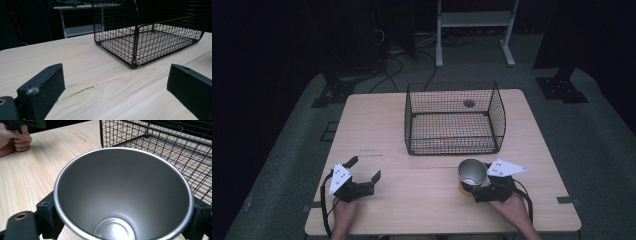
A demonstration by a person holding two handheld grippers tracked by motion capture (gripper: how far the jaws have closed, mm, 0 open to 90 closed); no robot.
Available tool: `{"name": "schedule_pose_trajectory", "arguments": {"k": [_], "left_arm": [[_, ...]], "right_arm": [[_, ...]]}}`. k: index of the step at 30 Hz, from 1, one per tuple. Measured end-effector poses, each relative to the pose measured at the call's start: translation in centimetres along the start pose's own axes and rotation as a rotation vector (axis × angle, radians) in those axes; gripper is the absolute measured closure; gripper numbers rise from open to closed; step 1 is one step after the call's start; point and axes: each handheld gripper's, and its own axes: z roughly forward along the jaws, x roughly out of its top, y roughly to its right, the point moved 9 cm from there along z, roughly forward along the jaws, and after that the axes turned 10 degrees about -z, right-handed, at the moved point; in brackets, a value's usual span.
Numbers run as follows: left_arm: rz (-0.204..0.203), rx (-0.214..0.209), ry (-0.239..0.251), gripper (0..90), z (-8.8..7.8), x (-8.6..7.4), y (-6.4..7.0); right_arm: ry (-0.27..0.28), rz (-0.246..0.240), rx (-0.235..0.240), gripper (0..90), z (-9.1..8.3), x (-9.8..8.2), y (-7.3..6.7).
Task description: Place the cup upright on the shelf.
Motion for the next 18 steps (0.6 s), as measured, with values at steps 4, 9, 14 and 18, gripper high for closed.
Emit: {"name": "schedule_pose_trajectory", "arguments": {"k": [4, 9, 14, 18], "left_arm": [[-0.002, 0.001, 0.000, 0.8, 0.0, 0.0, 0.0], [0.000, 0.000, 0.000, 0.8, 0.0, 0.0, 0.0], [0.000, 0.000, 0.000, 0.8, 0.0, 0.0, 0.0], [0.000, 0.000, 0.000, 0.8, 0.0, 0.0, 0.0]], "right_arm": [[0.001, 0.015, 0.009, 12.6, -0.1, 0.3, 0.1], [-0.002, 0.017, 0.034, 12.7, -0.4, 1.2, 0.5], [-0.004, 0.014, 0.054, 12.7, -0.5, 2.3, 1.0], [0.013, 0.015, 0.081, 12.7, -0.8, 3.8, 1.5]]}}
